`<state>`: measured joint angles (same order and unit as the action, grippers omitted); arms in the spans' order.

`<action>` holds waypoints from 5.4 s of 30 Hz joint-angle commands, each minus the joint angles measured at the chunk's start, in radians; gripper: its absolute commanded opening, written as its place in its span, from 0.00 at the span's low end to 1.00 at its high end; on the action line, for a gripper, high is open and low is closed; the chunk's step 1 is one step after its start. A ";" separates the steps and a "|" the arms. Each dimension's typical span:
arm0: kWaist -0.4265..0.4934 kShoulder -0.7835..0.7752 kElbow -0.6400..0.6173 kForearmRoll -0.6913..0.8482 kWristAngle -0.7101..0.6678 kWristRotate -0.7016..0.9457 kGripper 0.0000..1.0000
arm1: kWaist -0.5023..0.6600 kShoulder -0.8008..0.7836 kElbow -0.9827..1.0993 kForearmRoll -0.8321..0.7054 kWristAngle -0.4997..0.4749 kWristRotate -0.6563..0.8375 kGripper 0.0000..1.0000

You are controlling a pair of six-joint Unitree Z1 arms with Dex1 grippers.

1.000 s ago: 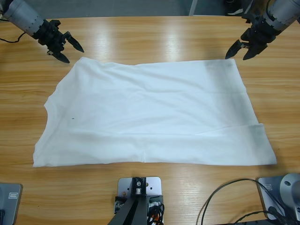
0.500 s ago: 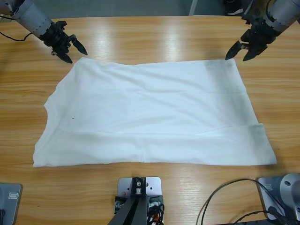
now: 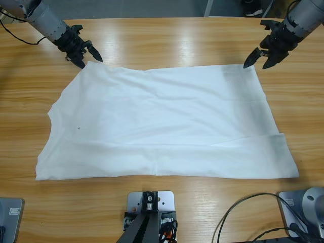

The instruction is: Fold clothes

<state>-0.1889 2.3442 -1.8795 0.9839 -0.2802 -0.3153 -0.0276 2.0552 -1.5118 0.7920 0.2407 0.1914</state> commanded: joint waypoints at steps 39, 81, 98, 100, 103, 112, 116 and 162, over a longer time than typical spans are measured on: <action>-0.195 0.036 0.121 0.500 0.031 0.086 0.27 | -0.022 -0.035 0.182 -0.046 0.008 -0.008 0.77; -0.101 -0.307 0.553 -0.163 -0.042 -0.294 0.94 | -0.022 -0.114 0.290 -0.102 0.002 -0.006 0.77; -0.110 -0.273 0.562 -0.217 -0.008 -0.250 0.00 | -0.022 -0.132 0.314 -0.137 0.002 -0.006 0.77; -0.111 -0.271 0.565 -0.217 -0.012 -0.242 0.22 | -0.022 -0.132 0.314 -0.137 0.002 -0.006 0.77; -0.112 -0.270 0.565 -0.218 -0.027 -0.219 0.00 | -0.022 -0.133 0.315 -0.137 0.002 -0.006 0.77; -0.143 -0.313 0.567 -0.215 0.081 -0.097 0.00 | -0.021 -0.148 0.323 -0.137 0.002 -0.006 0.77; -0.185 -0.326 0.553 -0.206 0.091 -0.055 0.00 | -0.021 -0.158 0.333 -0.137 0.002 -0.006 0.78; -0.359 -0.530 0.773 -0.343 0.145 -0.486 0.93 | -0.022 -0.205 0.433 -0.177 0.001 -0.006 0.78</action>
<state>-0.5454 1.7867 -1.1268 0.8118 -0.3442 -0.5112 -0.0414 1.9000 -1.1227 0.6224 0.2407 0.1914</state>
